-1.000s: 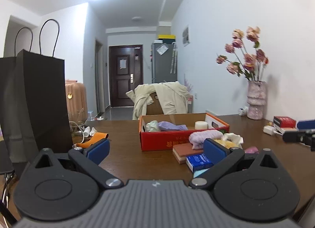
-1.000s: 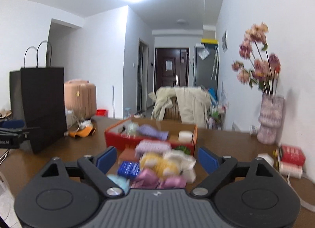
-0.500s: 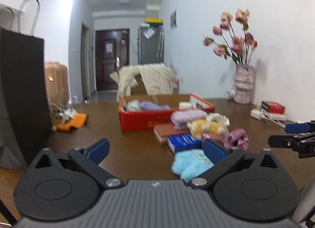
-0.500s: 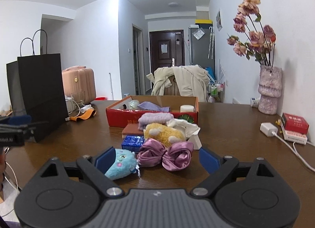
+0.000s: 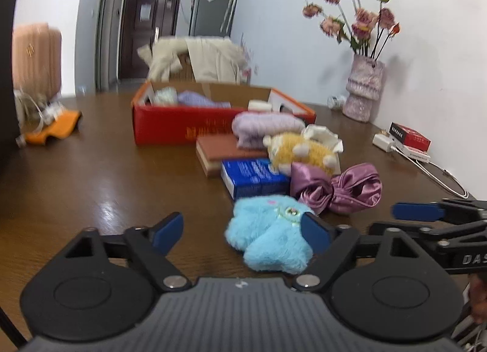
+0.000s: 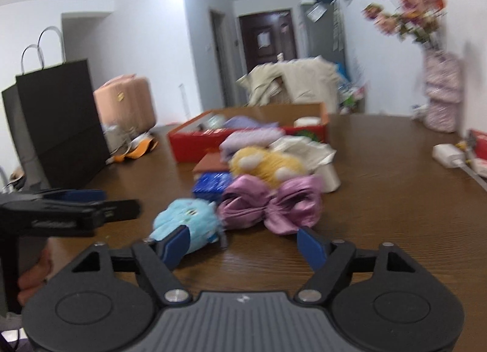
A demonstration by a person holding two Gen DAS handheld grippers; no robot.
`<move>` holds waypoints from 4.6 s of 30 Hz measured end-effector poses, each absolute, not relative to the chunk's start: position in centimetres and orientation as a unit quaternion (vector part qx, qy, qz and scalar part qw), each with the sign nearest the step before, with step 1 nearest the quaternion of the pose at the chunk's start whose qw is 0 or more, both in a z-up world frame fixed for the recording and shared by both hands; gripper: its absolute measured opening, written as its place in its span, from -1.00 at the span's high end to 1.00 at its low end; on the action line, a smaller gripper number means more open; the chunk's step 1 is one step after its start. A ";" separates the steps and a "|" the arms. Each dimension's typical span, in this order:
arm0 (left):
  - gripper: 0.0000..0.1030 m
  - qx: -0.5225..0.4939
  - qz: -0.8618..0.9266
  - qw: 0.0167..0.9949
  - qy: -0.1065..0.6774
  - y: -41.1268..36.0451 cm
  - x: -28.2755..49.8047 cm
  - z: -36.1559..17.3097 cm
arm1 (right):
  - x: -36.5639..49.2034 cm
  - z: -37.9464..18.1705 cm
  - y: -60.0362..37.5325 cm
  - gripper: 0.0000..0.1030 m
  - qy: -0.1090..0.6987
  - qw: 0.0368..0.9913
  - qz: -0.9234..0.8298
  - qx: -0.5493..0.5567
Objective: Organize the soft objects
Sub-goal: 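Move back to the pile and grasp the light-blue plush with both tools, then carry the light-blue plush into the box and open the tools, then withdraw both tools from the box toward the remaining pile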
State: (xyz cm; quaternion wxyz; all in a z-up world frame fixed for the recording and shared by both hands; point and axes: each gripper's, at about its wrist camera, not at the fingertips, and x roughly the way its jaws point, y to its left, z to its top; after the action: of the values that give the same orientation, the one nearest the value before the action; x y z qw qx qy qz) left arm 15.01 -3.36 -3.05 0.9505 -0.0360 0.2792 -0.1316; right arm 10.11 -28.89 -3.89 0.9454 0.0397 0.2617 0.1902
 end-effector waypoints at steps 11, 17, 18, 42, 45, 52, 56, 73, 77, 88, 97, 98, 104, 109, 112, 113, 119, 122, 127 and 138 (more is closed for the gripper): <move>-0.07 -0.141 -0.206 0.907 0.339 0.1 20.1 -5.3 | 16.7 -5.9 -25.2 0.24 0.316 0.908 0.256 0.103; 0.20 -0.172 -0.236 0.890 0.350 0.7 21.1 -6.1 | 18.2 -6.8 -24.8 0.28 0.335 0.895 0.262 0.131; 0.22 -0.176 -0.237 0.889 0.351 0.8 21.2 -6.2 | 18.3 -6.9 -24.9 0.28 0.338 0.893 0.263 0.137; 0.39 -0.215 -0.285 0.905 0.233 -0.5 33.8 5.3 | 24.0 4.6 -26.6 0.36 0.209 0.938 0.246 0.128; 0.39 -0.213 -0.274 0.903 0.254 -1.9 39.2 4.9 | 29.4 5.7 -27.4 0.36 0.214 0.941 0.229 0.125; 0.39 -0.223 -0.221 0.893 0.323 -3.7 52.3 2.8 | 43.9 4.3 -28.3 0.36 0.290 0.921 0.214 0.147; 0.39 -0.214 -0.196 0.883 0.370 -4.3 57.8 0.3 | 51.3 2.9 -27.6 0.35 0.331 0.912 0.195 0.144; 0.26 -0.141 -0.158 0.910 0.357 -4.3 56.8 2.3 | 56.7 -1.6 -24.4 0.34 0.391 0.908 0.136 0.071; 0.07 -0.101 -0.158 0.926 0.329 -4.1 53.5 5.5 | 54.4 1.8 -25.7 0.24 0.361 0.921 0.136 0.062; -0.33 -0.037 -0.112 0.957 0.264 -1.1 37.5 11.6 | 41.5 11.0 -29.2 -0.10 0.288 0.948 0.136 -0.007; -0.73 0.016 -0.082 0.982 0.171 -0.9 21.6 12.5 | 28.1 12.7 -30.6 -0.38 0.231 0.960 0.149 -0.047; -0.80 0.021 -0.078 0.984 0.161 -1.0 20.1 12.3 | 26.6 12.6 -30.7 -0.40 0.222 0.962 0.150 -0.045; -0.90 0.032 -0.054 0.989 0.137 -1.9 12.1 8.0 | 17.6 9.6 -31.0 -0.57 0.182 0.970 0.160 -0.033; -0.97 -0.004 -0.019 0.992 0.122 -1.4 7.1 5.0 | 10.6 6.4 -30.4 -0.68 0.147 0.976 0.154 -0.044; -0.98 -0.011 -0.006 0.994 0.113 -1.4 4.9 3.7 | 7.2 4.6 -30.6 -0.71 0.130 0.981 0.143 -0.017; -0.98 -0.008 -0.012 0.993 0.117 -1.6 4.6 3.4 | 6.1 3.8 -30.6 -0.71 0.131 0.981 0.141 -0.006; -0.98 -0.005 -0.033 0.989 0.144 -1.8 5.6 2.3 | 2.8 0.3 -30.5 -0.71 0.147 0.979 0.141 0.034; -0.98 -0.010 -0.046 0.987 0.157 -2.3 6.8 1.9 | 3.7 -0.5 -30.3 -0.69 0.162 0.978 0.130 0.026; -0.96 -0.013 -0.069 0.980 0.185 -4.0 9.5 1.0 | 5.6 -1.2 -31.2 -0.48 0.178 0.975 0.125 0.042; -0.46 -0.031 -0.135 0.956 0.260 -10.2 18.5 -0.9 | 12.5 -3.1 -34.2 -0.08 0.222 0.963 0.125 0.086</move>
State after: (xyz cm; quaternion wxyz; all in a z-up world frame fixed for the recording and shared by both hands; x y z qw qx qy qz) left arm 18.49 -10.24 -0.87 0.9556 -0.0305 0.2604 -0.1346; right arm 12.46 -34.24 -3.07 0.9632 0.0858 0.2221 0.1248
